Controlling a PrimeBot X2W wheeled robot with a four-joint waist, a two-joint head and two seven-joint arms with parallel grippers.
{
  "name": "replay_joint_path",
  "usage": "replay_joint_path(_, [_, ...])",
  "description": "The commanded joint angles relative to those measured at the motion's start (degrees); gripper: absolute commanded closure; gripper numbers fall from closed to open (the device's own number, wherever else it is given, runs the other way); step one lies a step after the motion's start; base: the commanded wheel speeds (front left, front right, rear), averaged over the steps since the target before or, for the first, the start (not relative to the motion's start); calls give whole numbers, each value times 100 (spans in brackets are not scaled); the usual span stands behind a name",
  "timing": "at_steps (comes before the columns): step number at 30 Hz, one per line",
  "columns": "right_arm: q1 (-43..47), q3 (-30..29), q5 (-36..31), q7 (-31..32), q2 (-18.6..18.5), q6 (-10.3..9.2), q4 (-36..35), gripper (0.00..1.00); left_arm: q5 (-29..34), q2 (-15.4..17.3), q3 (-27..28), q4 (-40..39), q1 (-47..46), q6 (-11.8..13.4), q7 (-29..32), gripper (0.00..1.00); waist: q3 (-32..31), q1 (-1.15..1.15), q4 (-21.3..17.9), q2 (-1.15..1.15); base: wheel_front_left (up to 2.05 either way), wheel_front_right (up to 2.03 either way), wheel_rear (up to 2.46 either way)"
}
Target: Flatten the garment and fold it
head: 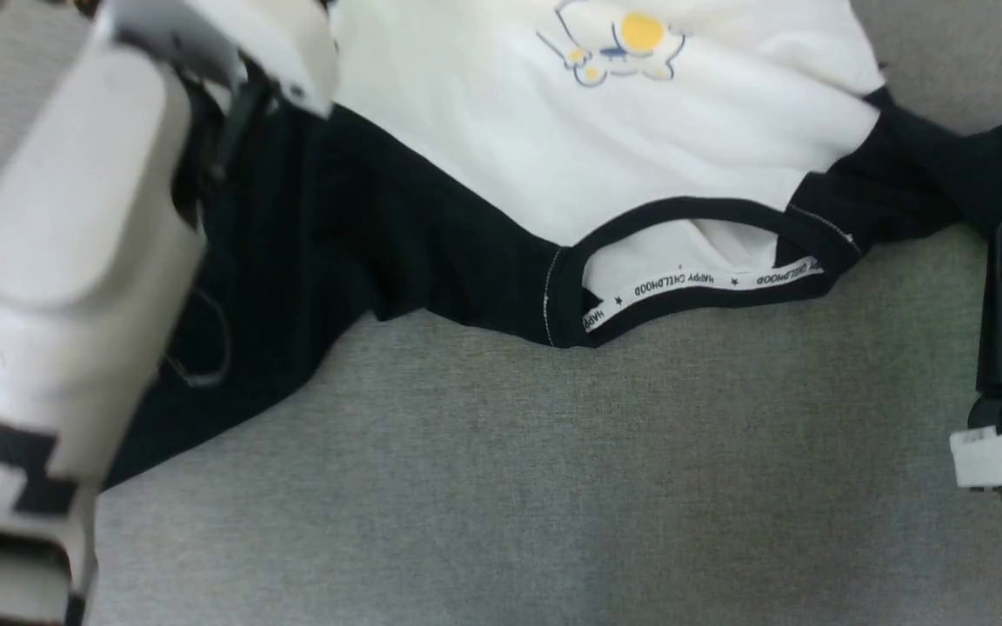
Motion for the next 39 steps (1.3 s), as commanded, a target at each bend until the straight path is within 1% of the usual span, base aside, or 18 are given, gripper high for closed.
replay_joint_path(1, [107,-7,-13,32,13,-5,25,0,-59,25,81,-325,390,136,-243,0,-523,0,243,0,0,0,0])
replay_joint_path(3, [199,-18,12,50,13,-5,45,0,-122,72,141,-756,831,285,-435,0,-688,0,305,0,0,0,0])
replay_joint_path(5, [294,-33,46,53,13,-5,70,0,-124,135,187,-1247,1387,529,-653,0,-858,0,388,0,0,0,0])
replay_joint_path(9, [441,-26,121,47,13,-5,115,0,-66,283,354,-2222,2578,1158,-1077,0,-1098,0,513,0,0,0,0])
replay_joint_path(11, [489,-18,161,30,13,-5,151,0,-63,292,483,-2713,3233,1479,-1230,0,-1191,0,565,0,0,0,0])
replay_joint_path(14, [557,28,217,-4,13,-5,226,0,37,195,706,-3415,4193,1912,-1357,0,-1309,0,617,0,0,0,0])
replay_joint_path(15, [582,42,235,-17,13,-5,252,0,97,134,767,-3620,4496,2019,-1373,0,-1344,0,631,0,0,0,0])
replay_joint_path(18, [644,62,278,-48,13,-5,320,0,392,-87,924,-4113,5286,2225,-1383,0,-1423,0,669,0,0,0,0])
replay_joint_path(21, [677,39,303,-60,13,-5,365,0,572,-420,1099,-4425,5865,2246,-1385,0,-1489,0,710,0,0,0,0])
replay_joint_path(24, [648,-53,259,10,13,-5,314,0,698,-661,1281,-4524,6170,2074,-1386,0,-1514,0,748,0,0,0,0])
replay_joint_path(28, [387,-201,158,390,0,-5,104,0,896,-791,1498,-4488,6268,1771,-1386,0,-1463,0,709,0,0,0,0])
replay_joint_path(29, [287,-260,137,524,-59,-5,50,0,938,-824,1555,-4488,6257,1705,-1386,0,-1435,0,690,0,0,0,0])
replay_joint_path(30, [287,-260,137,524,-59,-5,50,0,938,-824,1555,-4488,6257,1705,-1386,0,-1435,0,690,0,0,0,0])
replay_joint_path(33, [-21,-443,224,1085,-374,-5,20,0,1058,-925,1652,-4461,6209,1519,-1386,0,-1310,0,630,0,0,0,0])
replay_joint_path(37, [-342,-657,486,1923,-952,-5,193,0,1188,-1086,1681,-4394,6115,1295,-1387,0,-1079,0,586,0,0,0,0])
replay_joint_path(39, [-406,-671,588,2316,-1268,-5,332,0,1236,-1160,1692,-4352,6077,1200,-1387,0,-957,0,580,0,0,0,0])
